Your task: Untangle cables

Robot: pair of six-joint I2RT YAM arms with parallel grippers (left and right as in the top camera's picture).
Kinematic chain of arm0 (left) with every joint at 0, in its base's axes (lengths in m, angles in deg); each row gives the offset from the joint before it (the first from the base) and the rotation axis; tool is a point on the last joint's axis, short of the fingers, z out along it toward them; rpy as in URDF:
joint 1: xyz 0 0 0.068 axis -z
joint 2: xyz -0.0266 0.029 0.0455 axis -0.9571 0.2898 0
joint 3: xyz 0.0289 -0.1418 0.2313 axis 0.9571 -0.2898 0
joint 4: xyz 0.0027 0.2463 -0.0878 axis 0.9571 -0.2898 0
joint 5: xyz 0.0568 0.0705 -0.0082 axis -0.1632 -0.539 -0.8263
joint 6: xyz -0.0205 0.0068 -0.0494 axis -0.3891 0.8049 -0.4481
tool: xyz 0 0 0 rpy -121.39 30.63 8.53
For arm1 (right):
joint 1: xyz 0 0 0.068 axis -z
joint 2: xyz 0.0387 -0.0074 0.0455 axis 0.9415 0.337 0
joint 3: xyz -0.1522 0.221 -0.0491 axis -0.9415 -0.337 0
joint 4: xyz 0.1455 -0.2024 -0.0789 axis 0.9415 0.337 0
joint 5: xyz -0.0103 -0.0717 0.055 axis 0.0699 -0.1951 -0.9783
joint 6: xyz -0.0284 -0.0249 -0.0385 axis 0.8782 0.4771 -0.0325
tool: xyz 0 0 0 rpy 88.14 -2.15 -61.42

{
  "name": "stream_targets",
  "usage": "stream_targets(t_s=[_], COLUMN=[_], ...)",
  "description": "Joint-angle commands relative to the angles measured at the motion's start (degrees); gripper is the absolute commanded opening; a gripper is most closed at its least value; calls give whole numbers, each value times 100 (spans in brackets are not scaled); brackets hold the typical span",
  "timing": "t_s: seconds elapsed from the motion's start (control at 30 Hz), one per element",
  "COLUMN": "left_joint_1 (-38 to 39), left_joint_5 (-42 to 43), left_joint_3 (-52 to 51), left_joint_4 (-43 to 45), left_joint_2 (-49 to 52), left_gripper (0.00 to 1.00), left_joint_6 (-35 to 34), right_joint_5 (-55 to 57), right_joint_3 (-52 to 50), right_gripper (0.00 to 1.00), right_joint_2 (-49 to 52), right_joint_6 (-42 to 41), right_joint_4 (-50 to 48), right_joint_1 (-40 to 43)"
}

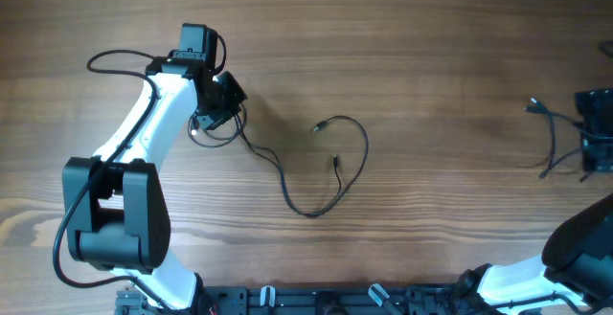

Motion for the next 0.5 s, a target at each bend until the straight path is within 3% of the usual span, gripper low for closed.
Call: stream_targets(t_s=[0.0, 0.1, 0.2, 0.3, 0.47], left_joint_1=[22, 22, 24, 24, 24], left_joint_5=[48, 48, 48, 48, 50], left_joint_3=[0, 0, -2, 0, 0], left_joint_4=[0, 0, 0, 0, -26], left_joint_2=[55, 55, 55, 55, 55], left_gripper=[4, 4, 4, 4, 4], left_joint_6=[-76, -76, -76, -76, -79], right_joint_5=[-715, -719, -1110, -1690, -3158], right_joint_3=[-190, -190, -190, -190, -190], right_gripper=[100, 100, 100, 100, 100], right_joint_2=[4, 4, 11, 11, 11], right_joint_6=[-680, -4, 1467, 1674, 2785], right_joint_4=[-125, -946, -2059, -2645, -3832], right_joint_1=[-2, -2, -2, -2, -2])
